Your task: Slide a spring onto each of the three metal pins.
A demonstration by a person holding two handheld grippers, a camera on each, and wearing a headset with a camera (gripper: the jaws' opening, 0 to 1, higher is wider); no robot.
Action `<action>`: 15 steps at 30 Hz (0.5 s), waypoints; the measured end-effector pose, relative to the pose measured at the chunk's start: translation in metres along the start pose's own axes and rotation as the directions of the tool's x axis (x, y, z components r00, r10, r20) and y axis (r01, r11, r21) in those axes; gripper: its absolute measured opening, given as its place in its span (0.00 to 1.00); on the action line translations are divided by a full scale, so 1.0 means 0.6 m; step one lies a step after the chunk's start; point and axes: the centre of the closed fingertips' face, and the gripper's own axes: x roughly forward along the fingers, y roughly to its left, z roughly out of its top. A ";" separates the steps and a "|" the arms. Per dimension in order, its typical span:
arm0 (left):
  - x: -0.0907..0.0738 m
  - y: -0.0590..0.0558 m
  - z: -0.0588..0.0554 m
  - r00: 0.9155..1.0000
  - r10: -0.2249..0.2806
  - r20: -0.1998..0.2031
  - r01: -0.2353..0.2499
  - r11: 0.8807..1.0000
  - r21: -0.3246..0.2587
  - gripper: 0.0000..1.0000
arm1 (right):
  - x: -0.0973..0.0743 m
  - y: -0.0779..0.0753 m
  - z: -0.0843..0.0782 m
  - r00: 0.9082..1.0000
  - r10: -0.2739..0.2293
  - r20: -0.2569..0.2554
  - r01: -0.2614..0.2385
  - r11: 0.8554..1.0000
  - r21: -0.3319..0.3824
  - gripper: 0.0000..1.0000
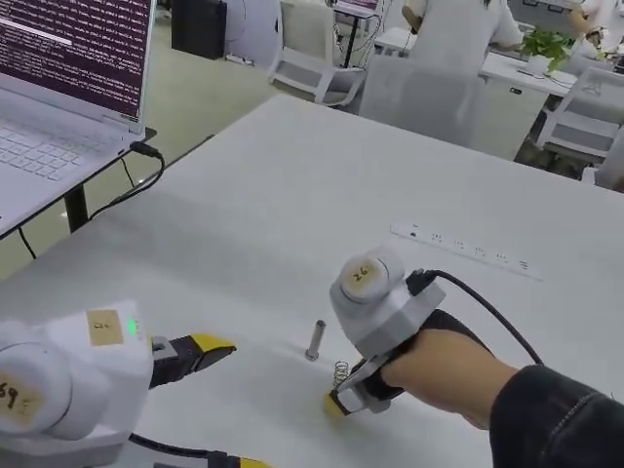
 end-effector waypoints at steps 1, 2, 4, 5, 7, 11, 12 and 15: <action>0.000 0.000 0.000 1.000 0.000 -0.001 0.000 1.000 0.001 0.72 | 0.001 0.000 0.003 1.000 0.000 0.007 0.000 1.000 0.007 0.27; 0.000 -0.001 0.000 1.000 0.000 -0.001 0.000 1.000 0.002 0.72 | 0.003 0.000 0.004 1.000 0.003 0.008 -0.003 1.000 0.019 0.26; 0.000 -0.001 0.000 1.000 -0.001 -0.001 0.001 1.000 0.001 0.71 | 0.007 -0.002 0.006 1.000 -0.004 0.011 0.003 0.999 0.041 0.27; 0.000 -0.001 0.000 1.000 -0.001 -0.001 0.001 1.000 0.001 0.71 | 0.009 -0.005 0.007 1.000 -0.014 0.013 0.013 0.999 0.050 0.27; -0.001 0.000 -0.001 1.000 0.001 -0.001 -0.001 1.000 0.001 0.71 | 0.012 -0.006 0.007 1.000 -0.017 0.009 0.016 0.999 0.048 0.26; -0.002 0.001 -0.002 1.000 0.003 -0.002 -0.003 1.000 -0.001 0.71 | 0.012 -0.010 0.009 1.000 -0.030 0.009 0.030 0.998 0.054 0.22; -0.002 0.001 -0.003 1.000 0.003 -0.002 -0.003 1.000 -0.001 0.71 | 0.012 -0.009 0.009 1.000 -0.029 0.009 0.029 0.998 0.054 0.21; -0.002 0.001 -0.003 1.000 0.003 -0.001 -0.003 1.000 -0.002 0.70 | 0.009 -0.008 0.003 1.000 -0.028 -0.009 0.028 0.999 0.030 0.16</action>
